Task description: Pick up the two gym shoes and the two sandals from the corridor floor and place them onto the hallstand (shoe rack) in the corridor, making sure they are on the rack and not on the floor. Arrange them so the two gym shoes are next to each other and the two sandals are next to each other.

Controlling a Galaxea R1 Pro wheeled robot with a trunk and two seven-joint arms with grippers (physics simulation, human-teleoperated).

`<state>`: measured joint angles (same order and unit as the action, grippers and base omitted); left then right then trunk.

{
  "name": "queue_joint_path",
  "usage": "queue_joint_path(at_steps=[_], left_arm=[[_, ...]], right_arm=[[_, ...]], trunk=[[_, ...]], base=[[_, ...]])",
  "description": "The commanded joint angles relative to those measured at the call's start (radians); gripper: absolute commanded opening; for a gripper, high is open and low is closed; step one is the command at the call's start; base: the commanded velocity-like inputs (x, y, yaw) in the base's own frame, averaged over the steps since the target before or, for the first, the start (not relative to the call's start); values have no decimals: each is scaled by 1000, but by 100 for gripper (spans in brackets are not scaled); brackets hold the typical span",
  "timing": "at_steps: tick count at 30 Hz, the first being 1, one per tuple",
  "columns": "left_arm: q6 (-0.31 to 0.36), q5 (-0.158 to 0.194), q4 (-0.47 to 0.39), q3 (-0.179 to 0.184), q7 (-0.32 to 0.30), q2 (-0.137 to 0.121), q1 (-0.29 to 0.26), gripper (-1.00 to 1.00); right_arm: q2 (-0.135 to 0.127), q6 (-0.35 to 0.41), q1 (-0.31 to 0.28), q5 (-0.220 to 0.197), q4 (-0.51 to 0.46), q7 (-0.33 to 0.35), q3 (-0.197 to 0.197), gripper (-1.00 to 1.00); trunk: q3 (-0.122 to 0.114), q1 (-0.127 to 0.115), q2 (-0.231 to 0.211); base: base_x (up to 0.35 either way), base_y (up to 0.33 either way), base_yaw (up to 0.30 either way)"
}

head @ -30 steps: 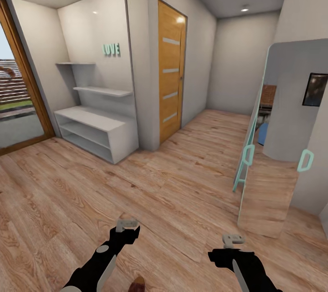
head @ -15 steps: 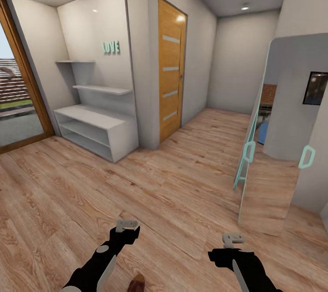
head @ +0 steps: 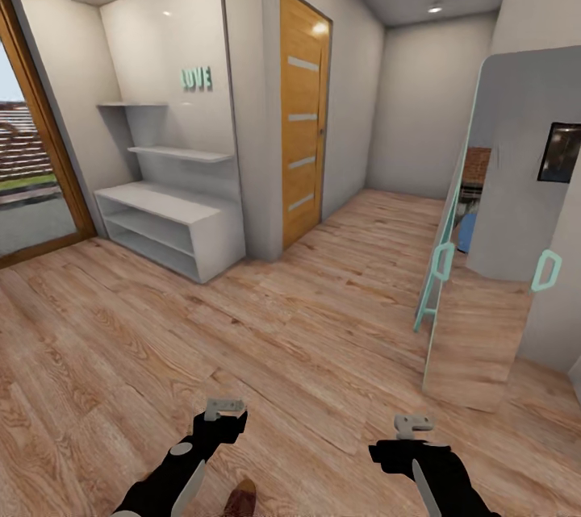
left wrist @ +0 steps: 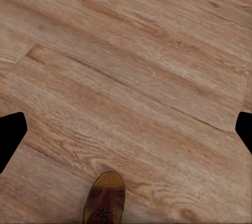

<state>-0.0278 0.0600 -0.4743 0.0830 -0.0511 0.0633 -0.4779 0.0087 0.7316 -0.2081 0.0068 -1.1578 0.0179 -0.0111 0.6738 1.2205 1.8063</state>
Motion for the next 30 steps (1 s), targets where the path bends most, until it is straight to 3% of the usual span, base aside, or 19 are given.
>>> queue_joint_path(at_steps=[1, 23, 30], left_arm=[[-3, 6, 6, 3, -1, 0, -1, 100], [-3, -3, 66, 4, -1, -4, -1, 100], [-4, -140, 66, 7, 0, -1, -1, 100]], right_arm=[[1, 5, -1, 1, -1, 2, -1, 100], [2, 4, -1, -1, 1, -1, -1, 100], [3, 3, -1, -8, 0, -2, -1, 100]], trunk=[[6, 4, 8], [109, 88, 162], [142, 115, 211]], base=[[0, 0, 0], [0, 0, 9], [0, 0, 82]])
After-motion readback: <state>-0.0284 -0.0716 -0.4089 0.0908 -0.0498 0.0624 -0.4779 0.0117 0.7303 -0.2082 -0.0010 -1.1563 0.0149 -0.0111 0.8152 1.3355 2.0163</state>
